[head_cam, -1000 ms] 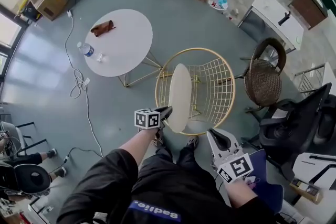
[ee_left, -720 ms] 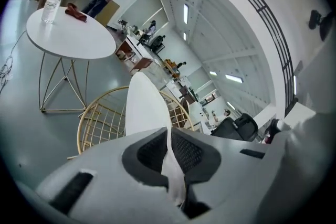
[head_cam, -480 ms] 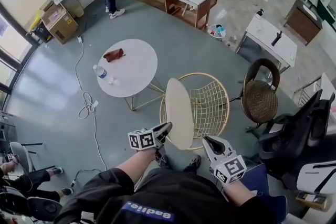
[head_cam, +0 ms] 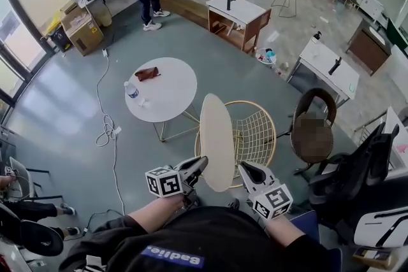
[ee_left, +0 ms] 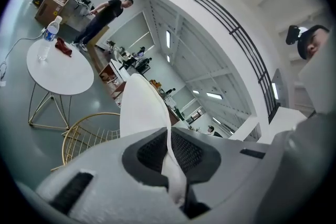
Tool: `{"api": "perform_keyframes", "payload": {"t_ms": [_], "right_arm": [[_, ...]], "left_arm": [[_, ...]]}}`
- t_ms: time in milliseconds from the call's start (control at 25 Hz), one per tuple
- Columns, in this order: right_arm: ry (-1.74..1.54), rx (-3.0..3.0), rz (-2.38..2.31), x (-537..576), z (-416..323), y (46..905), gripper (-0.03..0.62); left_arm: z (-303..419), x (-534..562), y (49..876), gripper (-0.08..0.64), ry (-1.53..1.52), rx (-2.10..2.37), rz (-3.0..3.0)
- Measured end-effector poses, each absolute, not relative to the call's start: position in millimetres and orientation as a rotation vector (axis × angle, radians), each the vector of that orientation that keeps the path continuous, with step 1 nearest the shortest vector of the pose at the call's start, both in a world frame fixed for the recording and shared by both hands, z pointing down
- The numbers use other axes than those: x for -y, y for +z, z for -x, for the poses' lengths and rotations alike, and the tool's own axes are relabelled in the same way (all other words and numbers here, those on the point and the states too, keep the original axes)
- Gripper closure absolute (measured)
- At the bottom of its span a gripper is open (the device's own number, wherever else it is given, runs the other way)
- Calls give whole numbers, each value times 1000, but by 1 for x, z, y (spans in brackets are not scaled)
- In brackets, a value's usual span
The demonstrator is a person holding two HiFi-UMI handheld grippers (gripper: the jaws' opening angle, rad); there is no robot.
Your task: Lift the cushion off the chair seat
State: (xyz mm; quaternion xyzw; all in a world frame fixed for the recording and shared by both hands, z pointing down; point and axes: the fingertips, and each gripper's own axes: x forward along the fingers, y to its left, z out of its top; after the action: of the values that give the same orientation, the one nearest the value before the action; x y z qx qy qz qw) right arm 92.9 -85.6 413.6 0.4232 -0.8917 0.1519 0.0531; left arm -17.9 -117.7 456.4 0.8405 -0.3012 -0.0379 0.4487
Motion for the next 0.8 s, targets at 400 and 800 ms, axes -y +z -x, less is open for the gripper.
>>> {"api": "perform_keyframes", "payload": {"t_ms": [400, 800], "right_arm": [[439, 2785, -1290, 76, -72, 384, 552], [390, 2817, -1278, 66, -64, 365, 552]], "left_arm": [[25, 87, 392, 528, -139, 763, -2266], [11, 68, 372, 528, -115, 744, -2415]]}}
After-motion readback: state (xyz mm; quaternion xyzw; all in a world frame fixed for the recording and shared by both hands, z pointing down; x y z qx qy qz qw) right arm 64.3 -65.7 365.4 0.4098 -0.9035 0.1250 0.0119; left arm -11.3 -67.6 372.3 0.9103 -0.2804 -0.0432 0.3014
